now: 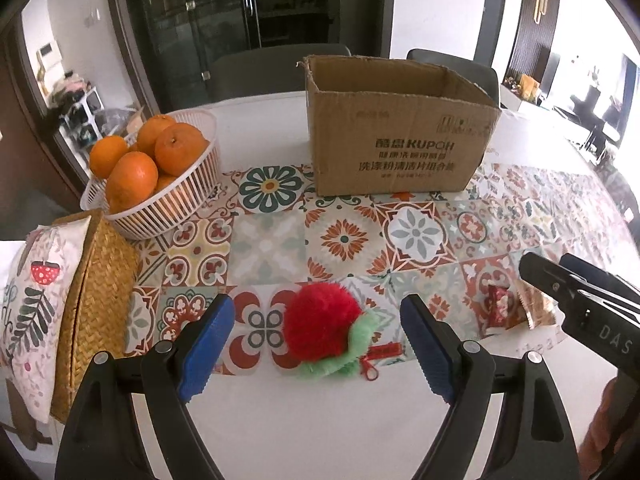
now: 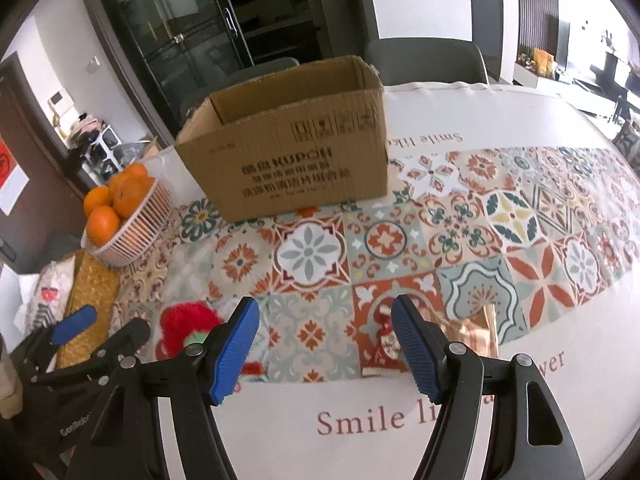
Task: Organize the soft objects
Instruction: 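Move both tools back toward the red-green plush toy on the table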
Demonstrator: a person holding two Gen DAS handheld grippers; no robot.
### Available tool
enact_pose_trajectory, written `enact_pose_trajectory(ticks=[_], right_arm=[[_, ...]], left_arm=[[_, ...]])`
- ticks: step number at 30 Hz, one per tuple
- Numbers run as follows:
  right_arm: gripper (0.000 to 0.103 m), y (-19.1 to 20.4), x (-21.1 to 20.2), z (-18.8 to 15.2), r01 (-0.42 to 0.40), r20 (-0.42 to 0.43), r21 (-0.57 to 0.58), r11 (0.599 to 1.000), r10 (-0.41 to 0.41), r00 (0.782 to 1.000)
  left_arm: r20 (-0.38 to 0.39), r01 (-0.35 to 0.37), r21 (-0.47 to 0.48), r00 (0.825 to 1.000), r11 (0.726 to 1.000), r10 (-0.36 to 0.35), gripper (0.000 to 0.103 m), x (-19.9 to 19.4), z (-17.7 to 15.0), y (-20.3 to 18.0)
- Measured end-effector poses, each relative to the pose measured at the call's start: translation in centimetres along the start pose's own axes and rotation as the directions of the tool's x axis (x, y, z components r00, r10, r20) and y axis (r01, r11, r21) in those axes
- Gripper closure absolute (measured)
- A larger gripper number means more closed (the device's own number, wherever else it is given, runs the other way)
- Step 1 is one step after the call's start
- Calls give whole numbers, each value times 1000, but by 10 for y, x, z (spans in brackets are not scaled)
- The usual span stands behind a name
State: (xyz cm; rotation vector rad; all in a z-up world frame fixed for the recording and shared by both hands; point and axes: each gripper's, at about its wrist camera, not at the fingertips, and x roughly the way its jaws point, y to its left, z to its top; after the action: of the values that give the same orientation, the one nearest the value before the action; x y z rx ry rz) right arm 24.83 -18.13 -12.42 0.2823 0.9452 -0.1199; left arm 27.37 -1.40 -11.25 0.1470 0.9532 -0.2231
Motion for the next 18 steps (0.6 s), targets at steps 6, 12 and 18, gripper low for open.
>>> enact_pose_trajectory(ticks=[6, 12, 18], right_arm=[[33, -6, 8, -21, 21, -11, -3, 1000, -21, 1000], [34, -8, 16, -37, 28, -6, -5, 1000, -28, 1000], [39, -18, 31, -41, -3, -39, 41, 999, 5, 999]], left_arm=[[40, -21, 5, 999, 1000, 21, 18, 7, -23, -1], [57, -43, -20, 997, 999, 44, 18, 17, -38, -1], [30, -36, -9, 999, 999, 37, 18, 33, -41, -7]])
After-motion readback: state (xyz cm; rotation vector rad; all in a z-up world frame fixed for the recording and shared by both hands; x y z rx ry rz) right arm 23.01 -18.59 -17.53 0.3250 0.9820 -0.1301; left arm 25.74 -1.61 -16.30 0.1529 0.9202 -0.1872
